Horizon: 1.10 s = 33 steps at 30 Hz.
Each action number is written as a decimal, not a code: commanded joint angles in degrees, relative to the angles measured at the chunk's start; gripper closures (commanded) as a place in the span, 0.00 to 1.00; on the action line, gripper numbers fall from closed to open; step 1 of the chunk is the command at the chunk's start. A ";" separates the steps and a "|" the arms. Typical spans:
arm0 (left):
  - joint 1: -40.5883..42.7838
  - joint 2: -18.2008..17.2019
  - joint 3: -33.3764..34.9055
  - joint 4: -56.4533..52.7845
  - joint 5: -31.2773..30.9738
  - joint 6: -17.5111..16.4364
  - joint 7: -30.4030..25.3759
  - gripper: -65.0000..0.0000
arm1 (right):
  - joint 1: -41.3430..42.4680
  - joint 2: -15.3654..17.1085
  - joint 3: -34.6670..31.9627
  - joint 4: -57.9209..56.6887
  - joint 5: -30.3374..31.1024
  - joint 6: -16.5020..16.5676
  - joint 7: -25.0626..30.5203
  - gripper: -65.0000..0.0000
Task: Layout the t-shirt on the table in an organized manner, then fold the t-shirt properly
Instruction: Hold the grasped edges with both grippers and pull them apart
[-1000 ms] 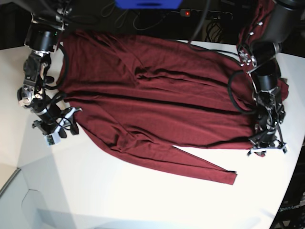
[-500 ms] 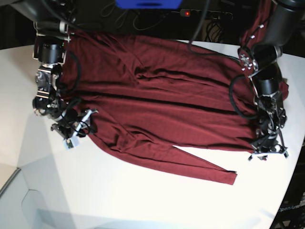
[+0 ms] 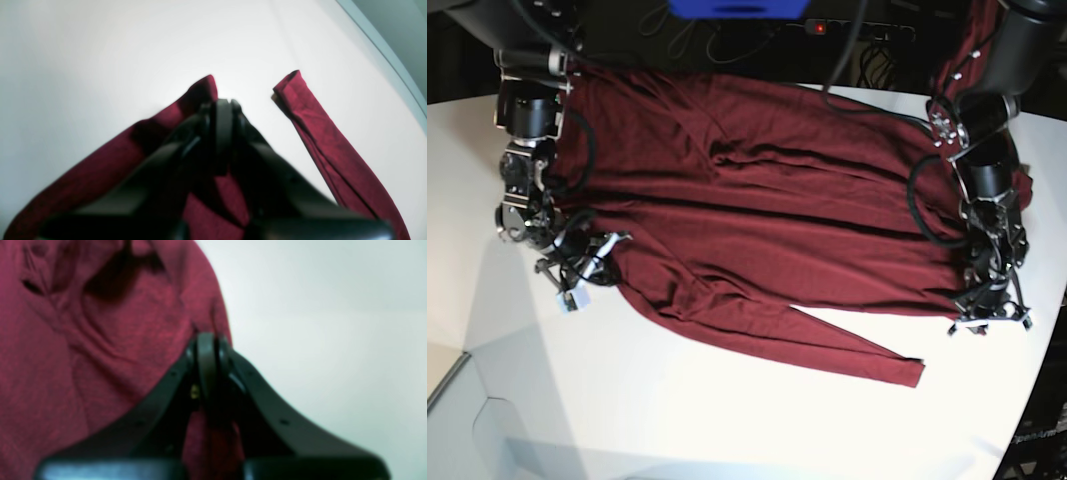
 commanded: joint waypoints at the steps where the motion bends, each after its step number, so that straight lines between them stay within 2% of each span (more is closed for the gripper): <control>1: -1.92 -0.85 0.00 0.88 -0.33 -0.53 -1.20 1.00 | 1.61 0.51 0.08 -0.68 -3.33 -0.07 -1.47 1.00; 4: -1.92 -0.94 0.00 0.88 -0.33 -0.53 -1.20 1.00 | 1.78 0.33 0.43 -1.83 -7.73 -0.07 -1.38 1.00; 8: -1.92 -0.94 -0.09 1.41 -0.59 -0.62 -1.20 1.00 | 1.87 0.51 0.61 -0.51 -7.73 -0.07 -1.38 1.00; 14: -2.01 -0.94 -0.09 3.25 -0.68 -0.62 -0.77 1.00 | -0.59 0.42 0.61 12.41 -7.73 -0.07 -1.65 1.00; 20: -1.66 -0.76 -0.09 7.39 -0.68 -0.62 -0.59 1.00 | -1.73 -1.16 0.61 21.65 -7.82 -0.07 -1.91 1.00; 24: -1.57 -0.85 -0.44 8.97 -0.77 -0.62 2.58 1.00 | -3.93 -1.34 0.61 26.74 -7.82 -0.07 -1.91 1.00; 29: -1.57 -0.76 -0.35 8.88 -0.77 -0.62 2.66 1.00 | -5.16 -2.22 0.25 27.54 -7.82 -0.07 -2.00 1.00; 33: -1.57 -0.59 -0.26 8.88 -0.77 -0.62 2.66 1.00 | -4.19 -3.19 0.25 23.49 -7.82 -0.07 -5.69 0.98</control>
